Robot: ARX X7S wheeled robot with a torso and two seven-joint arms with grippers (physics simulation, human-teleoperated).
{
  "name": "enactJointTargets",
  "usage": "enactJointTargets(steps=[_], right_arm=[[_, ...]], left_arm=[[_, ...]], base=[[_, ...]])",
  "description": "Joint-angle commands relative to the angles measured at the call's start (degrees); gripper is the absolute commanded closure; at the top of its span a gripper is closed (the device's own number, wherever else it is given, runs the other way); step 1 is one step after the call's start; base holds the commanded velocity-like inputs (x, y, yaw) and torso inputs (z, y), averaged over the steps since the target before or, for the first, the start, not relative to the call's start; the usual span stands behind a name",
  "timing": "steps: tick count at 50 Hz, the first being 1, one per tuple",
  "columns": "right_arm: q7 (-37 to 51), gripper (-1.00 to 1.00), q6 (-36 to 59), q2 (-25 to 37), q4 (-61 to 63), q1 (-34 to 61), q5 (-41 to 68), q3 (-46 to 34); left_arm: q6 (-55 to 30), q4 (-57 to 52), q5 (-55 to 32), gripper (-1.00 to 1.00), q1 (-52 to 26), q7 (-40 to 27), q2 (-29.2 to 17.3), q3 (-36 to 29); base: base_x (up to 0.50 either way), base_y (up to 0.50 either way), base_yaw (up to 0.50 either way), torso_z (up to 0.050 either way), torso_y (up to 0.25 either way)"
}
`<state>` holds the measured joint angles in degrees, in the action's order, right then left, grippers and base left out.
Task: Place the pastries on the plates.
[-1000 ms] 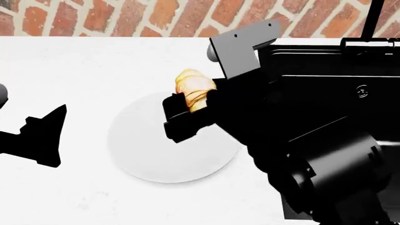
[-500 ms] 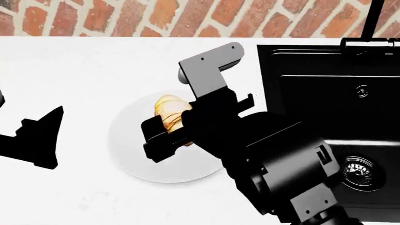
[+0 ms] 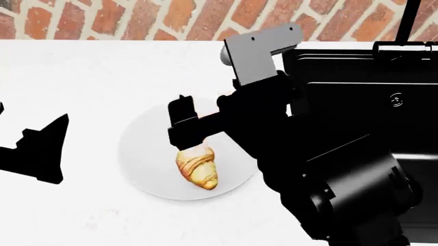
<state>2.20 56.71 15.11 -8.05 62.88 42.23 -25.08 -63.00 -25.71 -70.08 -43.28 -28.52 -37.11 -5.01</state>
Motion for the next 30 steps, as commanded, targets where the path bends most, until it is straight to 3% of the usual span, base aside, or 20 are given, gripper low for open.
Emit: enactJointTargets(steps=[1, 11, 20, 26, 30], right_arm=[[6.8, -1.0, 2.6, 4.8, 11.6, -2.2, 5.5, 9.7], [10.5, -1.0, 4.6, 12.7, 27.2, -11.3, 12.9, 19.5], [13.4, -1.0, 4.4, 20.2, 40.6, -24.6, 22.3, 34.6], [13.8, -1.0, 5.0, 22.3, 43.4, -27.9, 26.0, 38.7], [16.8, -1.0, 8.0, 23.3, 42.8, -24.0, 30.0, 38.6]], left_arm=[[0.0, -0.3, -0.4, -1.0, -0.5, -0.7, 0.1, 0.0], [0.0, -1.0, -2.2, -1.0, -1.3, -1.8, -0.5, 1.4], [0.2, -2.7, -2.0, -1.0, -1.2, -1.1, -1.0, 0.7], [0.4, -3.6, -2.9, -1.0, -0.4, -1.4, -1.2, 1.3], [-1.5, -3.6, -5.8, -1.0, -2.9, -2.9, -1.5, 1.3]], base=[[0.0, 0.0, 0.0, 0.0, 0.0], [0.0, 0.0, 0.0, 0.0, 0.0], [0.0, 0.0, 0.0, 0.0, 0.0], [0.0, 0.0, 0.0, 0.0, 0.0], [0.0, 0.0, 0.0, 0.0, 0.0]])
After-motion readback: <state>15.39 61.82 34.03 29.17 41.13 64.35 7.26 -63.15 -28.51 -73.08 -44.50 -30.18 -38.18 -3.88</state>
